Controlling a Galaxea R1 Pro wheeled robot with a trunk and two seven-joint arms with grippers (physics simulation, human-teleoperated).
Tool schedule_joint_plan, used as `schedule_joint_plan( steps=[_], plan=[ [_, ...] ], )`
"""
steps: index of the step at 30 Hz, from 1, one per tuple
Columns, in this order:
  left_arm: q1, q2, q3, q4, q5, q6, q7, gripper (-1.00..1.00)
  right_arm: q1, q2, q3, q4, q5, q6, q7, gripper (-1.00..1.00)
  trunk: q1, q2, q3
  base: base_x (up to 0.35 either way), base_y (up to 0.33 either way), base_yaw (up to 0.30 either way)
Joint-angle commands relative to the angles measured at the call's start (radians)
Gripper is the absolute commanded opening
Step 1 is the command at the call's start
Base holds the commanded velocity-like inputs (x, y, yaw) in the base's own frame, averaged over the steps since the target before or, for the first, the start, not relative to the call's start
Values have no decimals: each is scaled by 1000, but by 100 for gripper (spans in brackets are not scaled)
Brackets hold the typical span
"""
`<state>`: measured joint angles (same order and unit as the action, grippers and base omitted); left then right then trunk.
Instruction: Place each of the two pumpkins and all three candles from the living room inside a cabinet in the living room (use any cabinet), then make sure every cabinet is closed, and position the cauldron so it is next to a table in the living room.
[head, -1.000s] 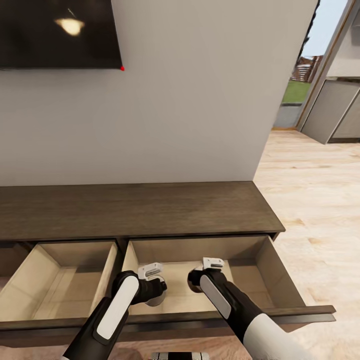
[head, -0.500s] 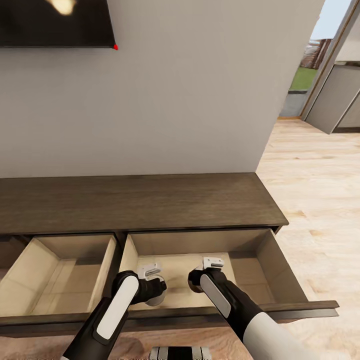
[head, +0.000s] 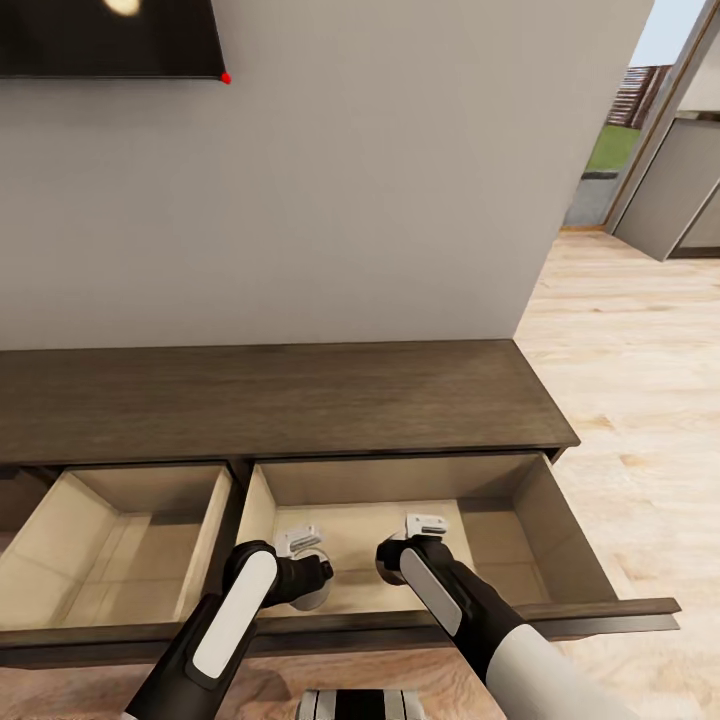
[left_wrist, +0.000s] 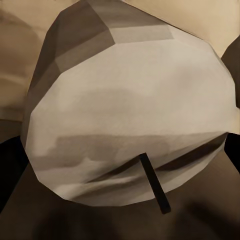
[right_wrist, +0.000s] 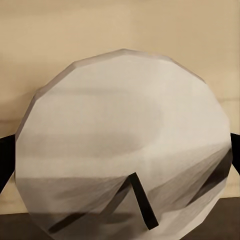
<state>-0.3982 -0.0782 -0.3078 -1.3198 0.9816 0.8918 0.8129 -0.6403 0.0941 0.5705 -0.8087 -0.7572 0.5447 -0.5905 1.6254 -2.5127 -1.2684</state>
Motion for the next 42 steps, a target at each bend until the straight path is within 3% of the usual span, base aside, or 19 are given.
schedule_joint_plan(
  steps=[1, 26, 31, 36, 42],
  plan=[
    [-1, 0, -1, -1, 9, 1, 10, -100, -1, -1, 3, -1, -8, 1, -9, -100, 0, 0, -1, 0, 0, 0],
    [-1, 3, -2, 2, 6, -2, 11, -100, -1, -1, 3, -1, -8, 1, -9, -100, 0, 0, -1, 25, 4, 0],
    [0, 6, -4, 7, 6, -43, 10, -100, -1, -1, 3, -1, -8, 1, -9, -100, 0, -1, -5, 0, 0, 0],
    [0, 5, -10, 11, -44, -67, 11, -100, -1, -1, 3, -1, -8, 1, -9, -100, 2, -2, -20, 0, 0, 0],
    [0, 5, -13, 13, -59, -88, 10, -100, -1, -1, 3, -1, -8, 1, -9, -100, 2, -2, -20, 0, 0, 0]
  ],
)
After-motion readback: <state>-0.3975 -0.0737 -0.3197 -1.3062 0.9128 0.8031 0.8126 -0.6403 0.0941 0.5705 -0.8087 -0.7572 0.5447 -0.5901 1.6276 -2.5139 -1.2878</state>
